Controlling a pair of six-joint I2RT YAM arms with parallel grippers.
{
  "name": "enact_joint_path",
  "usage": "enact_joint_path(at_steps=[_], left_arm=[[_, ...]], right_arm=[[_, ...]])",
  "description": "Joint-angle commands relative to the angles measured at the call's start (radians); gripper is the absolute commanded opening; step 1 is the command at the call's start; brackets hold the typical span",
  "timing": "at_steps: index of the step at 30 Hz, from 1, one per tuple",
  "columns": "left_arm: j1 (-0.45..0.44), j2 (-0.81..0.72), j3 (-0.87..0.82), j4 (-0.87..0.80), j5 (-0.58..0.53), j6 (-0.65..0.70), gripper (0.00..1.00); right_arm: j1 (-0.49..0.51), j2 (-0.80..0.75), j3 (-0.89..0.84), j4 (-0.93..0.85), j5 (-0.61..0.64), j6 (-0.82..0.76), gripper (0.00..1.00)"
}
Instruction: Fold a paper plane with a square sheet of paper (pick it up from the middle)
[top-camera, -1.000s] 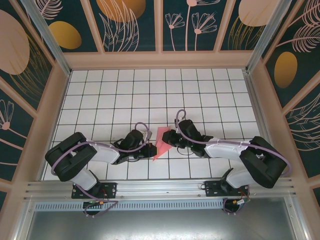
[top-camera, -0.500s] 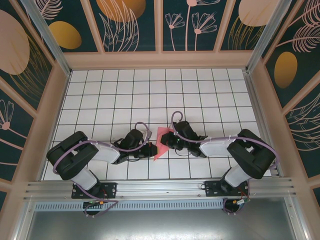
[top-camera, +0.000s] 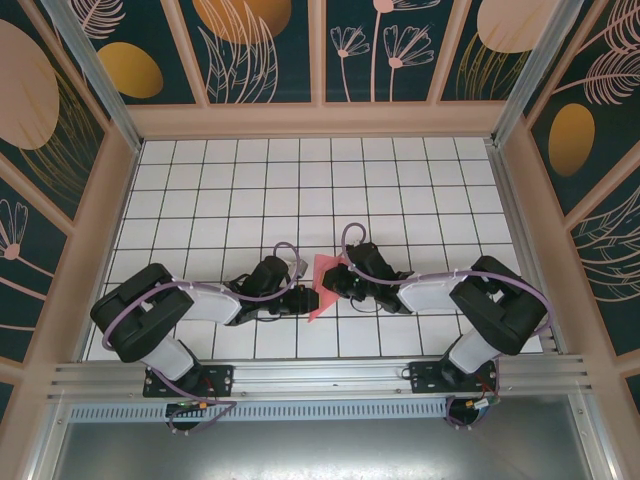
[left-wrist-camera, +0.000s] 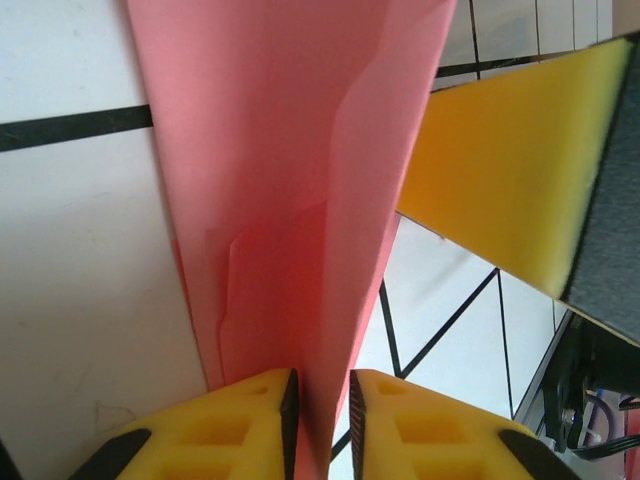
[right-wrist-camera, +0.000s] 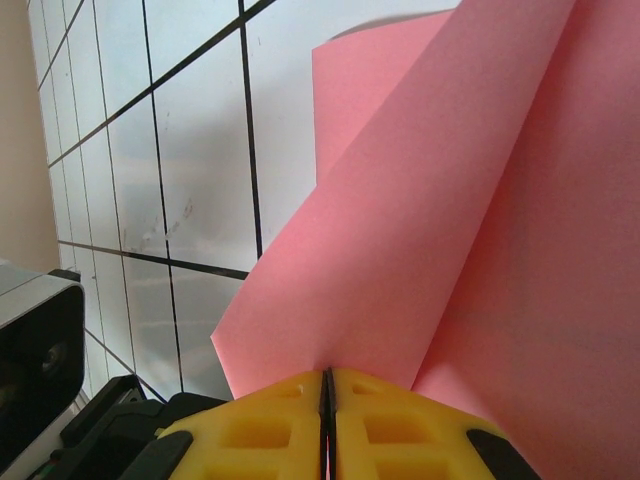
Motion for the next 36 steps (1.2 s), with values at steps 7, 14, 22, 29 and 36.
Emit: enact_joint_path(at_steps=[7,14,22,29,36], left_arm=[[-0.010,-0.046,-0.001,-0.024,-0.050,0.028,0.16],[-0.010,0.002,-0.007,-0.035,-0.057,0.005,0.02],[0.003,0.043,-0.064,0.098,-0.008,-0.072,0.00],[0.017,0.044,-0.083,0.118,0.007,-0.096,0.00],[0.019,0.057,-0.113,0.144,-0.007,-0.143,0.00]], right_arm=[[-0.006,0.020,0.020,-0.012,0.005,-0.001,0.12],[-0.006,0.007,0.023,-0.019,0.001,-0.004,0.12],[-0.004,-0.026,0.026,-0.001,-0.043,-0.026,0.13],[-0.005,0.003,0.042,0.034,-0.071,-0.033,0.14],[-0.013,0.038,0.066,0.040,-0.076,-0.032,0.14]])
